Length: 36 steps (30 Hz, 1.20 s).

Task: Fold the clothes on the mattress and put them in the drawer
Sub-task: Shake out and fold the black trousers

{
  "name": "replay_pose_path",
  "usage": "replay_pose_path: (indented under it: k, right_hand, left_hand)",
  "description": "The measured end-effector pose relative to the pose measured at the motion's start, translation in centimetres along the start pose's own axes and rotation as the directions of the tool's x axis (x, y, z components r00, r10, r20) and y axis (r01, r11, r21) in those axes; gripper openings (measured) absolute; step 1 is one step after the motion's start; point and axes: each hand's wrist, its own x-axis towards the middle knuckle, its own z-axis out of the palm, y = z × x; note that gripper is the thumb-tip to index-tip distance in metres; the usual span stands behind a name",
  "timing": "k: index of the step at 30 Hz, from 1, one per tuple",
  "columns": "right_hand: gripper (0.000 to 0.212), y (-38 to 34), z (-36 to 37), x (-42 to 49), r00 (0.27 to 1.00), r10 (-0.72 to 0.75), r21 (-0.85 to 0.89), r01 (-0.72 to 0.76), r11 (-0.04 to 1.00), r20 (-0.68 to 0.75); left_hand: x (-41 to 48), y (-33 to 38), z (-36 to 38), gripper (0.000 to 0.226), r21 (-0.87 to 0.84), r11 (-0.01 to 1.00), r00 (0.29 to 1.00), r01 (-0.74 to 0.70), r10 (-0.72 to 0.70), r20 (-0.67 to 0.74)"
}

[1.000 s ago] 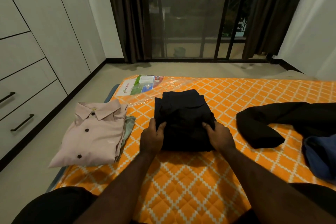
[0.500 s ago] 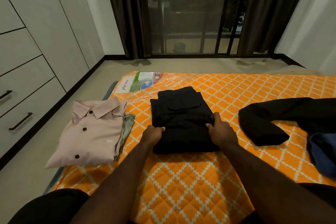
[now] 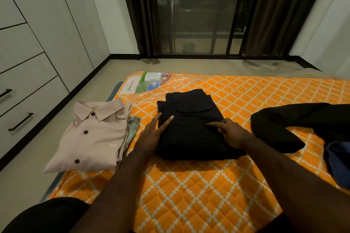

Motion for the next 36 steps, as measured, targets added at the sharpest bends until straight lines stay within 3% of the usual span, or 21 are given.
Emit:
replay_pose_path:
  k: [1, 2, 6, 10, 14, 17, 22, 25, 27, 29, 31, 34, 36]
  right_hand:
    - [0.045, 0.0, 0.0, 0.2, 1.0, 0.009, 0.035, -0.009, 0.999, 0.012]
    - [0.045, -0.1, -0.1, 0.3, 1.0, 0.019, 0.066, -0.02, 0.998, 0.02]
    - [0.041, -0.2, -0.9, 0.7, 0.997, 0.047, 0.102, -0.054, 0.993, 0.066]
    - [0.043, -0.4, -0.9, 0.7, 0.996, 0.043, 0.147, -0.054, 0.988, 0.074]
    - [0.045, -1.1, -1.5, 1.0, 0.99, 0.088, 0.306, -0.118, 0.945, 0.111]
    - [0.048, -1.7, -2.7, 0.8, 0.947, 0.199, 0.487, -0.301, 0.82, 0.251]
    - [0.043, -1.0, -4.9, -0.5, 0.853, 0.265, 0.635, -0.513, 0.577, 0.449]
    - [0.028, -0.1, -5.8, -1.4, 0.826, 0.235, 0.685, -0.558, 0.468, 0.512]
    - [0.038, 0.8, -6.1, -2.1, 0.829, 0.259, 0.747, -0.559, 0.36, 0.495]
    - [0.051, 1.2, -6.0, -2.8, 0.839, 0.261, 0.826, -0.53, 0.191, 0.478]
    - [0.05, 0.9, -5.9, -3.5, 0.854, 0.298, 0.889, -0.457, 0.038, 0.426]
    - [0.04, 0.2, -5.8, -3.5, 0.89, 0.366, 0.959, -0.282, -0.027, 0.271]
    - [0.038, -0.2, -5.6, -2.9, 0.89, 0.43, 0.989, -0.14, -0.053, 0.15]
  left_hand:
    - [-0.1, -0.7, 0.7, 0.097, 0.127, 0.991, 0.998, -0.046, 0.041, 0.037]
    - [-0.1, -0.8, 0.8, 0.099, 0.134, 0.99, 0.998, -0.05, 0.044, 0.049]
    - [0.4, -0.7, 0.4, 0.109, 0.107, 0.988, 0.993, -0.11, 0.104, 0.059]
    - [1.3, -1.1, 0.1, 0.118, 0.033, 0.993, 0.979, -0.11, 0.103, 0.177]
    - [1.6, -1.6, 0.2, 0.119, -0.008, 0.993, 0.968, -0.117, 0.116, 0.222]
    - [1.6, -1.7, 0.6, 0.119, -0.02, 0.988, 0.963, -0.155, 0.156, 0.222]
    - [1.3, -1.2, 1.6, 0.101, -0.148, 0.957, 0.953, -0.25, 0.27, 0.138]
    - [1.8, -0.3, 2.5, 0.083, -0.329, 0.933, 0.977, -0.143, 0.187, 0.106]
    - [1.9, 1.0, 2.3, 0.077, -0.467, 0.884, 0.991, -0.025, 0.084, 0.107]
    - [1.5, 2.2, 1.8, 0.069, -0.579, 0.815, 1.0, 0.005, 0.011, 0.024]
    - [0.8, 3.2, 1.3, 0.065, -0.703, 0.709, 0.996, 0.057, -0.087, -0.006]
    - [0.4, 3.6, 1.7, 0.049, -0.822, 0.528, 0.963, 0.212, -0.257, 0.084]
    - [0.7, 3.6, 2.1, 0.055, -0.817, 0.521, 0.941, 0.249, -0.33, 0.076]
